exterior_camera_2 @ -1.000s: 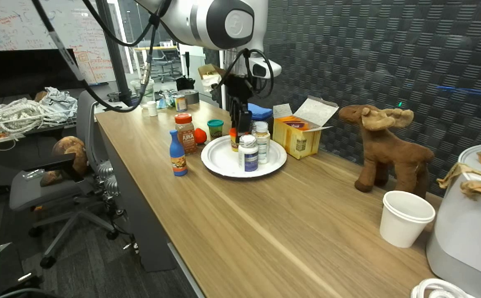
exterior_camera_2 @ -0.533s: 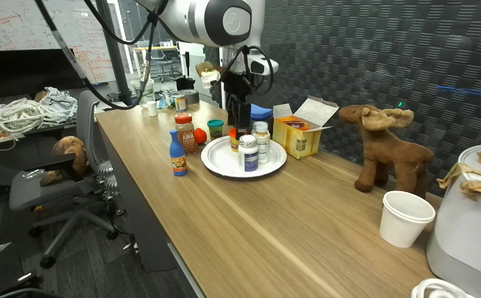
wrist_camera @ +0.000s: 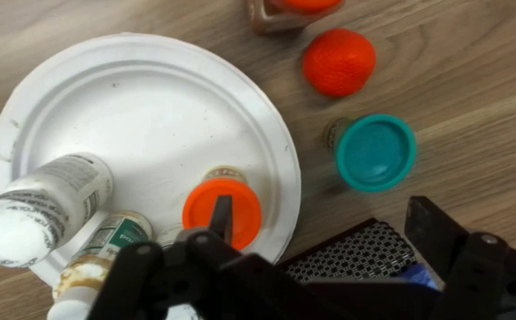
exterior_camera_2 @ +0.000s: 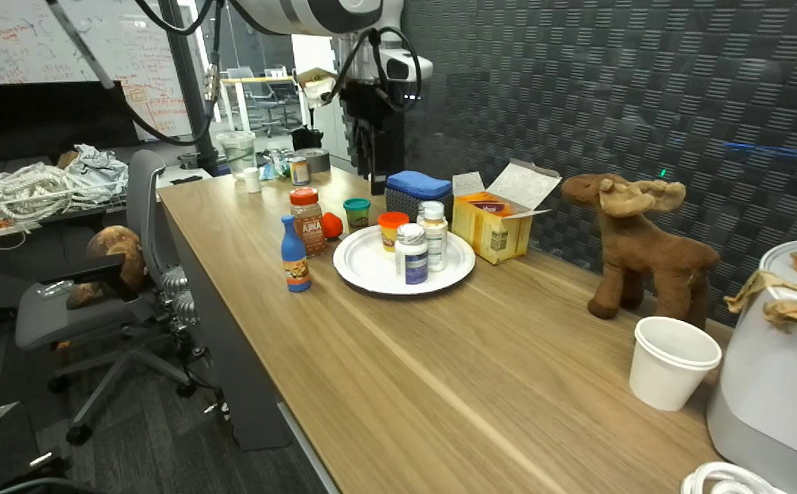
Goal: Put all the items surrounding the plate on to the plate.
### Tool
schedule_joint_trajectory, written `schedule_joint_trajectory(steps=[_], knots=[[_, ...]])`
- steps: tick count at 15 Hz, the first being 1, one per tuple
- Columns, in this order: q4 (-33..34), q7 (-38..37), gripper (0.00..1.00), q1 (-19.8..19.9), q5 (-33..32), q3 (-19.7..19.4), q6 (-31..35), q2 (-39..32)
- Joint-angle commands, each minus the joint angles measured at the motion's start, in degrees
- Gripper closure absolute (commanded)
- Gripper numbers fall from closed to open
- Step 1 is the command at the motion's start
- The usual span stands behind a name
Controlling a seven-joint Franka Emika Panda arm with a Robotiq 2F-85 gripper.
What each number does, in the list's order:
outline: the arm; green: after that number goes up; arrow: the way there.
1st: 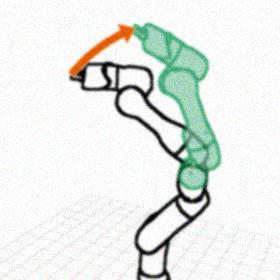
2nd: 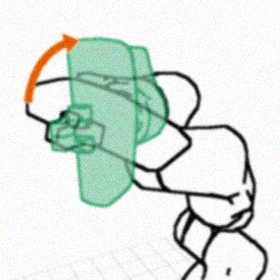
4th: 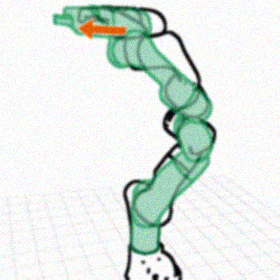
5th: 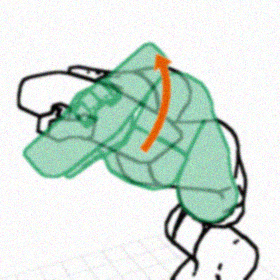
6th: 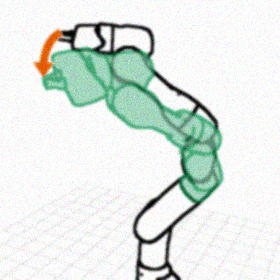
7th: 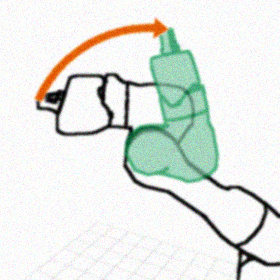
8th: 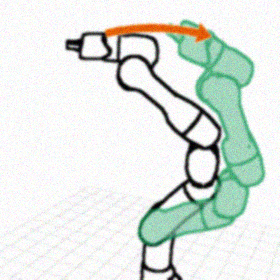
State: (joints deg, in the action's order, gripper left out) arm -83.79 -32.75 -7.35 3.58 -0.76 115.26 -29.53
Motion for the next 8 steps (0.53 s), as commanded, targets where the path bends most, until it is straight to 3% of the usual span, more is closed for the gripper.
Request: schedule_joint_trajectory(steps=[1, 7, 8], knots=[[-1.6, -3.11, 0.0, -2.97, -1.76, -0.12, -2.66, 2.72], [-4.78, -10.11, 0.0, -7.23, -8.78, -0.37, -5.47, 5.26], [-8.58, -9.89, 0.0, -6.72, -9.28, -0.4, -5.14, 8.46]])
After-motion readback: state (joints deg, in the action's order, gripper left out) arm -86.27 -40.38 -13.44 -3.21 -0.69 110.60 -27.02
